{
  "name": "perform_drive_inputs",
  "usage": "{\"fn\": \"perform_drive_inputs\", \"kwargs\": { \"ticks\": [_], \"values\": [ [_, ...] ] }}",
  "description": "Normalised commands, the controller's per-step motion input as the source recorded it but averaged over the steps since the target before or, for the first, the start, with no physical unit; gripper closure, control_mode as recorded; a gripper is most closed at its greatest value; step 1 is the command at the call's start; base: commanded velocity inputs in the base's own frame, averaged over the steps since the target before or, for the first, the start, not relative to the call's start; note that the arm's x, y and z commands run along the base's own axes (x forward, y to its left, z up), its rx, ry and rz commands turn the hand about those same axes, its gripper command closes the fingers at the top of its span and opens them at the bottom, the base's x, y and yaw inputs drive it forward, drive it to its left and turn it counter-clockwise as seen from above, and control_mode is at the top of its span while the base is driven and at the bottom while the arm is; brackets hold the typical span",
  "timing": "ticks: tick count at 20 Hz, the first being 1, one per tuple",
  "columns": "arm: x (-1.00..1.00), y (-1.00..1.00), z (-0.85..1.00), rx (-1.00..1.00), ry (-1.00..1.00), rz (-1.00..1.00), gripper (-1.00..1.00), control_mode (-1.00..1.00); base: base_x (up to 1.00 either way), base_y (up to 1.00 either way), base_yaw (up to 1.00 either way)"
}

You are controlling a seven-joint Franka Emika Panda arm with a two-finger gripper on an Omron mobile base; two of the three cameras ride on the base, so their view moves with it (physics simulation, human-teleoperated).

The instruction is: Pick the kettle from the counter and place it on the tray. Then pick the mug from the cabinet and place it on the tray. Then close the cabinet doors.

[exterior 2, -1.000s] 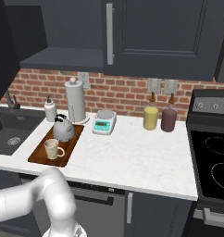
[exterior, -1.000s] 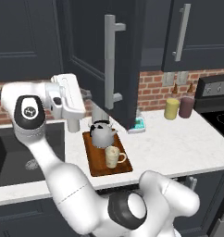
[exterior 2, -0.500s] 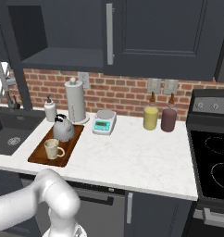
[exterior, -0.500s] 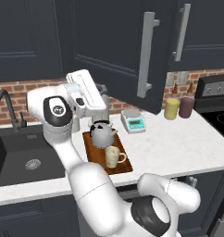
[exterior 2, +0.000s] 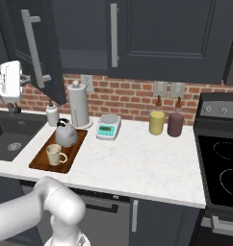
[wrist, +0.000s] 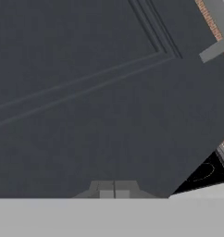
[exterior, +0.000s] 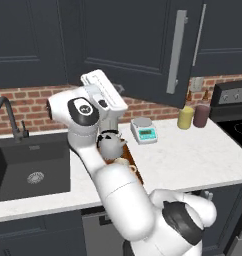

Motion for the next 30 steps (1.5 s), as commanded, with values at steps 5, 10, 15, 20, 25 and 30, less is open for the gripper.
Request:
{"fn": "perform_drive_inputs", "kwargs": {
  "ticks": [5, 10, 15, 20, 25, 30],
  "values": [
    [0.62, -0.18, 0.14, 0.00, 0.00, 0.25, 1.00, -1.00, 0.00, 0.00, 0.00],
    [0.47, -0.13, 0.12, 0.00, 0.00, 0.27, 1.00, -1.00, 0.00, 0.00, 0.00],
    [0.46, -0.15, 0.21, 0.00, 0.01, 0.28, 1.00, -1.00, 0.00, 0.00, 0.00],
    [0.40, -0.13, 0.28, 0.00, 0.05, 0.29, 1.00, -1.00, 0.00, 0.00, 0.00],
    [0.40, -0.05, 0.17, 0.00, 0.07, 0.29, 1.00, -1.00, 0.00, 0.00, 0.00],
    [0.45, 0.00, 0.05, 0.00, 0.07, 0.25, 1.00, -1.00, 0.00, 0.00, 0.00]
  ]
}}
